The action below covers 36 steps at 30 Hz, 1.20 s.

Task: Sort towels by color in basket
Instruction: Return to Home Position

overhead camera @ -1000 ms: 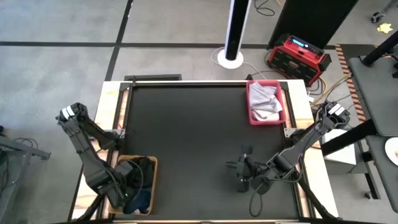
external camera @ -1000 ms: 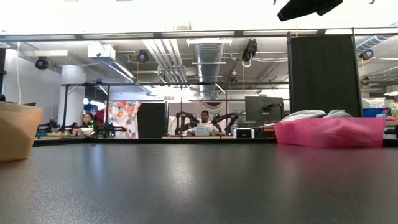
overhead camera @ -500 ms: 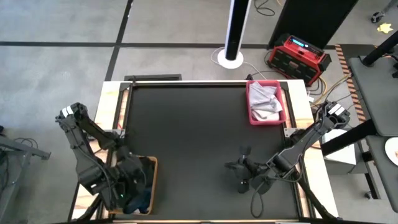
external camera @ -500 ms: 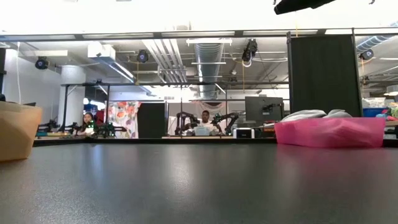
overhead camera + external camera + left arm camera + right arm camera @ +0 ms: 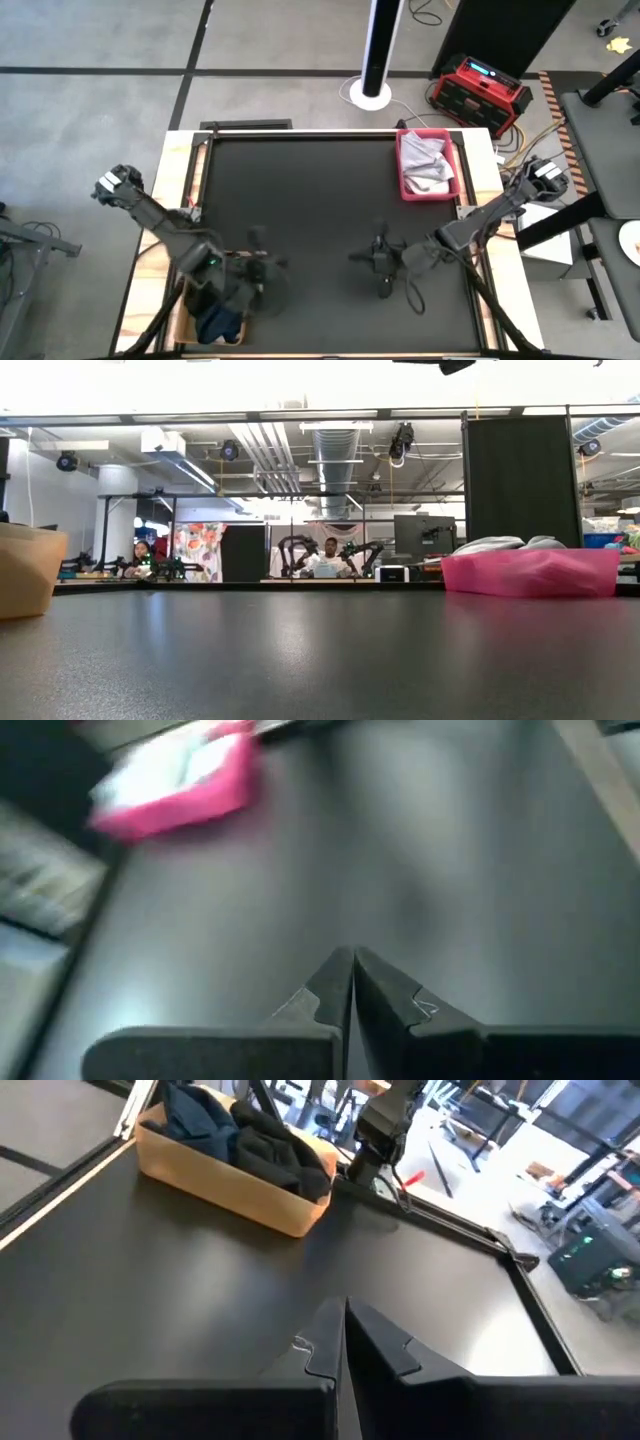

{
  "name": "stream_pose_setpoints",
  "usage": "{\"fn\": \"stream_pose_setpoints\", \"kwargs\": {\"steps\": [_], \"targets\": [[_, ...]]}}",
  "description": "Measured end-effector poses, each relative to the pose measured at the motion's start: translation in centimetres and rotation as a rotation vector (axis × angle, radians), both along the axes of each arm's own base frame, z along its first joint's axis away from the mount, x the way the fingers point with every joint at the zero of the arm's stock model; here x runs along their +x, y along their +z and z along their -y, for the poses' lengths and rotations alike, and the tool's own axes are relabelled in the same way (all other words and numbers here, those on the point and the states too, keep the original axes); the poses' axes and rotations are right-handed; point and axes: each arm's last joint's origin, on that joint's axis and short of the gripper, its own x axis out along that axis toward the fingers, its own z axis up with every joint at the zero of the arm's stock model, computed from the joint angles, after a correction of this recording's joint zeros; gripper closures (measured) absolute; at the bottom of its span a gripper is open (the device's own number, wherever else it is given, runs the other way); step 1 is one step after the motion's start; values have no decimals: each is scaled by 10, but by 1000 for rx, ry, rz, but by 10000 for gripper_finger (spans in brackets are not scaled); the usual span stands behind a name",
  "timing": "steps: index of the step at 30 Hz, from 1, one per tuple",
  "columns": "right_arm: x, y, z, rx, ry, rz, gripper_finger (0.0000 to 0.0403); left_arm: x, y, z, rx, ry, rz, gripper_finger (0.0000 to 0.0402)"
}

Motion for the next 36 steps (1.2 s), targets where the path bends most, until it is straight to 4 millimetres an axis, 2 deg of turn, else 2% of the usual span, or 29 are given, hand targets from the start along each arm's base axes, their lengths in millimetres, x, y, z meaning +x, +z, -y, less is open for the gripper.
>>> {"fn": "stream_pose_setpoints", "kwargs": {"steps": [4, 6, 11, 14, 16, 22, 27, 31, 36], "targets": [[-1, -4, 14, -3, 20, -13, 394, 30, -11, -10, -48, -282, 51, 402], [-4, -3, 19, -14, 18, -5, 394, 38, -18, -21, -14, -339, 64, 402], [-22, 0, 27, -33, 35, 30, 394, 41, -19, -56, 31, -308, 101, 402], [-37, 3, 35, -19, 77, 94, 394, 38, -16, -74, 8, -385, 181, 402], [-47, 4, 42, -14, 113, 159, 394, 31, -15, -88, -7, -415, 237, 402], [-75, 4, 66, 8, 149, 315, 394, -3, -14, -122, 9, -336, 351, 402], [-86, 6, 87, 8, 145, 365, 394, -32, -17, -145, 18, -268, 471, 402], [-93, 6, 100, 5, 122, 377, 394, -54, -22, -153, -30, -220, 518, 402], [-103, 6, 104, 7, 131, 381, 394, -79, -27, -156, -66, -207, 562, 402]]}}
